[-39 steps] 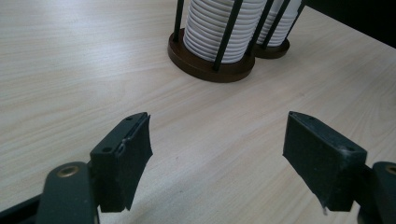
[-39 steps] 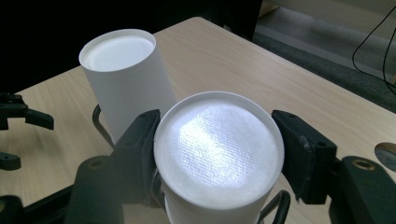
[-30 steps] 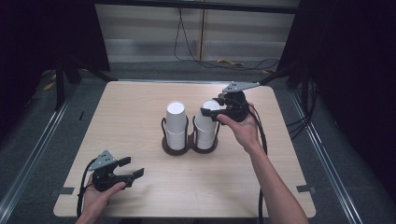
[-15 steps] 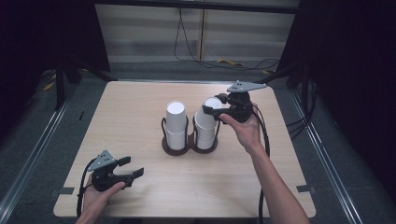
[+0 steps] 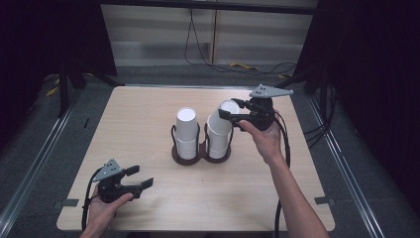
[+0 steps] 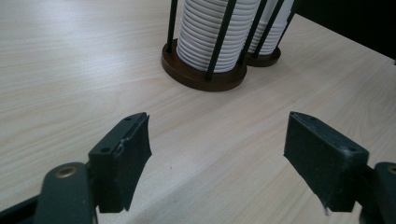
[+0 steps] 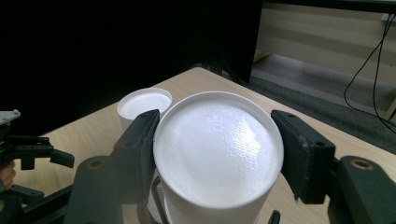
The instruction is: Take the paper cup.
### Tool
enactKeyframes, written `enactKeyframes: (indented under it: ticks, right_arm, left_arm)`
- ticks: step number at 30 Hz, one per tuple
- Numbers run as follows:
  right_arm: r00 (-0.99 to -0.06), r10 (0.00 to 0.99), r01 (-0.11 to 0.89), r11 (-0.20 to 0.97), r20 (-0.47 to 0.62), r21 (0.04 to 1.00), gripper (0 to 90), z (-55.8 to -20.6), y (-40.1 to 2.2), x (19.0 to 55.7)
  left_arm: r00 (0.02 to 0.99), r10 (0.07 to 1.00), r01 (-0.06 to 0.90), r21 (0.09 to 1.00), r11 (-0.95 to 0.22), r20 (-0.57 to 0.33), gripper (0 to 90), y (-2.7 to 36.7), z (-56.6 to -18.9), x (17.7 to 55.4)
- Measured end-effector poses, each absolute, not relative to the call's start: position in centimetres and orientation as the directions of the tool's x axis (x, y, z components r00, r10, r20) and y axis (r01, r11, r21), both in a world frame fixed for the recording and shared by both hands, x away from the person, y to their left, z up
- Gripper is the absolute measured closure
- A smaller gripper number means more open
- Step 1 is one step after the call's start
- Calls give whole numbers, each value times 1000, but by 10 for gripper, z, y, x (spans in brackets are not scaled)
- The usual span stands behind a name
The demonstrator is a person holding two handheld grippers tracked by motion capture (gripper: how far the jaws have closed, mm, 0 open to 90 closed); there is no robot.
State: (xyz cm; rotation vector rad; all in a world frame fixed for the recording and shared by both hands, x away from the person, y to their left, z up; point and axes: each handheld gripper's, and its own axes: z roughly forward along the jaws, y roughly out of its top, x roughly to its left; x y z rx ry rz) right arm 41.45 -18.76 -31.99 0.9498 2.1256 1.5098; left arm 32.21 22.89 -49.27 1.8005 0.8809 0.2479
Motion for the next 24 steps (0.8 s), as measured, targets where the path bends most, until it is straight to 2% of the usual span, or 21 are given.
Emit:
enactKeyframes:
  ticks: [3,7,14,24]
  right_arm:
    - [-705,703,308,190,90,932,357,-316,-191,409]
    - [-708,700,294,172,94,940,357,-314,-195,403]
    - [-723,684,277,161,95,947,357,-307,-197,391]
    - [-758,645,287,195,98,938,358,-314,-194,374]
  left_arm:
    - [731,654,415,889,-196,-197,190,224,-489,320]
    - [744,641,403,893,-200,-192,182,219,-486,319]
    - [763,611,395,900,-184,-211,153,213,-477,319]
    - [803,556,372,909,-189,-213,162,199,-463,323]
